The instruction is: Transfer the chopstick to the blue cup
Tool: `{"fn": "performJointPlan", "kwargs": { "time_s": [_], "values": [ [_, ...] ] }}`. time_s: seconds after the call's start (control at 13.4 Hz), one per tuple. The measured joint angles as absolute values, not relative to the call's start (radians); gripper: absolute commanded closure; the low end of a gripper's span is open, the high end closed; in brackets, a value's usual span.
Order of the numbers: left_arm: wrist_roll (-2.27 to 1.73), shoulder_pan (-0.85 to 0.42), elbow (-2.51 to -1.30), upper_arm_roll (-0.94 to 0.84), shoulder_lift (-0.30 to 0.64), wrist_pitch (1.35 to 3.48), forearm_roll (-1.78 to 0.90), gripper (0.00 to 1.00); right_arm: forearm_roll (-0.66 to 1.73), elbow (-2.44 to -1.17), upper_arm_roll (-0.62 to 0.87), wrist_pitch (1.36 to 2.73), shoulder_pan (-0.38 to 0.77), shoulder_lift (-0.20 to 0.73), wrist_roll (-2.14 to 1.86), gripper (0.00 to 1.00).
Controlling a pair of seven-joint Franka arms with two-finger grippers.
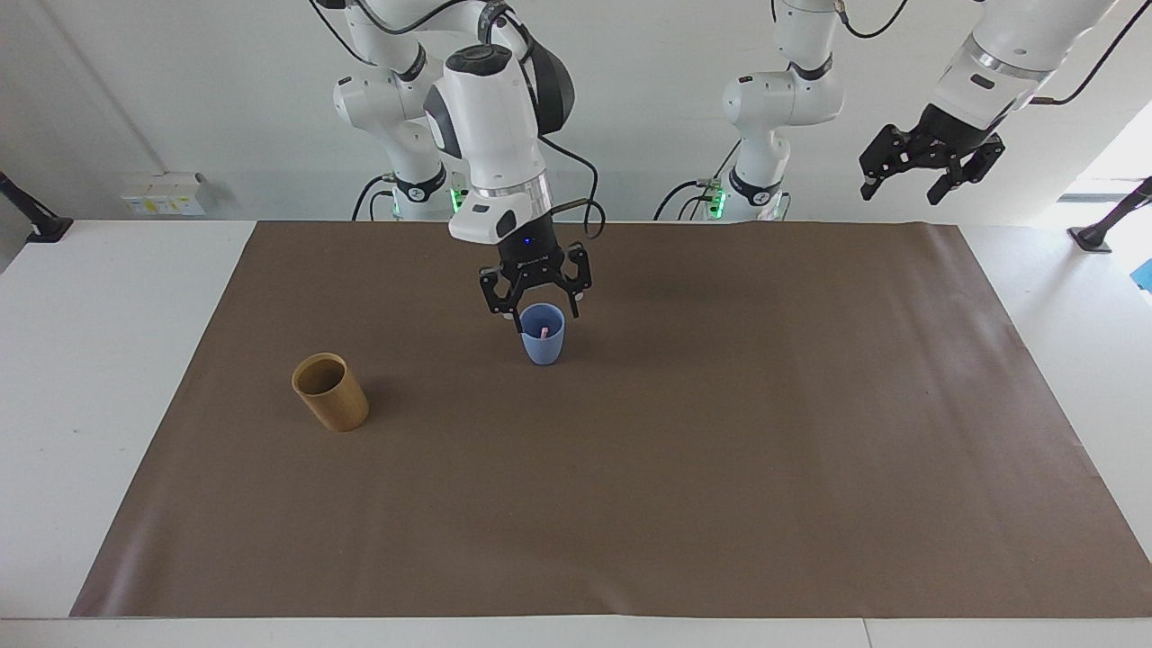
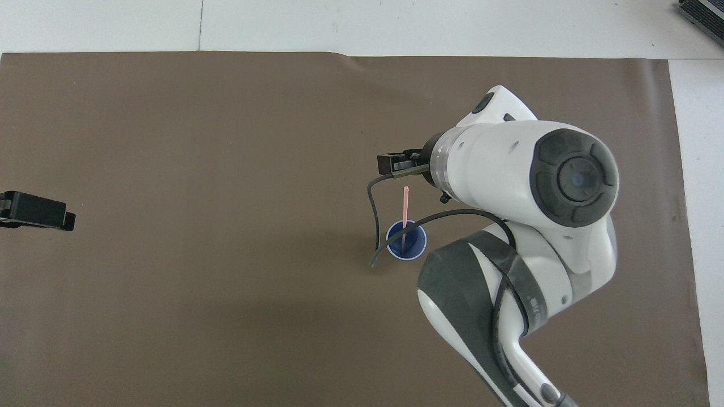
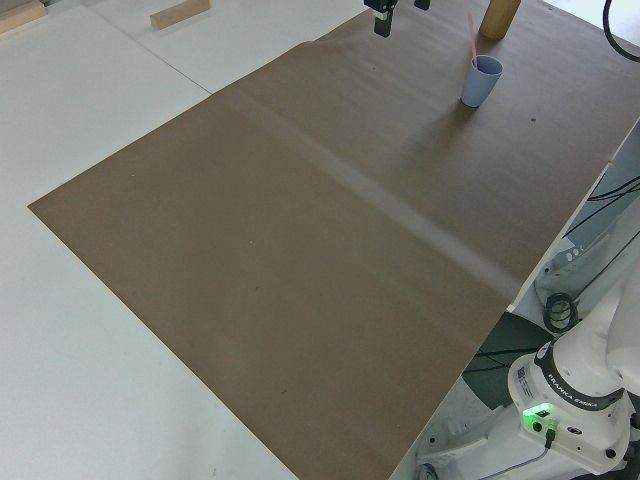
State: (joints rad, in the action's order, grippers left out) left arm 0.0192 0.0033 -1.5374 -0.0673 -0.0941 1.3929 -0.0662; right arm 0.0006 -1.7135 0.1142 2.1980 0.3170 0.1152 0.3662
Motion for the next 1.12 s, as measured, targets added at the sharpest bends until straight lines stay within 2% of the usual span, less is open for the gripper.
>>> {"fn": "performJointPlan", "kwargs": {
  "time_s": [0.3, 0.52, 0.82, 1.12],
  "values": [
    [0.019, 0.003, -1.537, -0.067, -0.094, 1.393, -0.066, 0.0, 0.001, -1.699, 0.104, 2.037, 0.204, 0.02, 0.453, 0.0],
    [0.019, 0.003, -1.537, -0.067, -0.094, 1.393, -0.066, 0.0, 0.001, -1.688, 0.089, 1.868, 0.115, -0.05, 0.46, 0.0],
    [0.019, 0.003, -1.537, -0.067, -0.094, 1.393, -0.066, 0.0, -0.002, -1.671, 0.074, 1.753, 0.107, -0.077, 0.46, 0.0],
    [0.019, 0.003, -1.537, -0.067, -0.094, 1.393, -0.066, 0.0, -0.008, -1.543, 0.019, 1.562, 0.062, -0.046, 0.416, 0.0]
  ]
}}
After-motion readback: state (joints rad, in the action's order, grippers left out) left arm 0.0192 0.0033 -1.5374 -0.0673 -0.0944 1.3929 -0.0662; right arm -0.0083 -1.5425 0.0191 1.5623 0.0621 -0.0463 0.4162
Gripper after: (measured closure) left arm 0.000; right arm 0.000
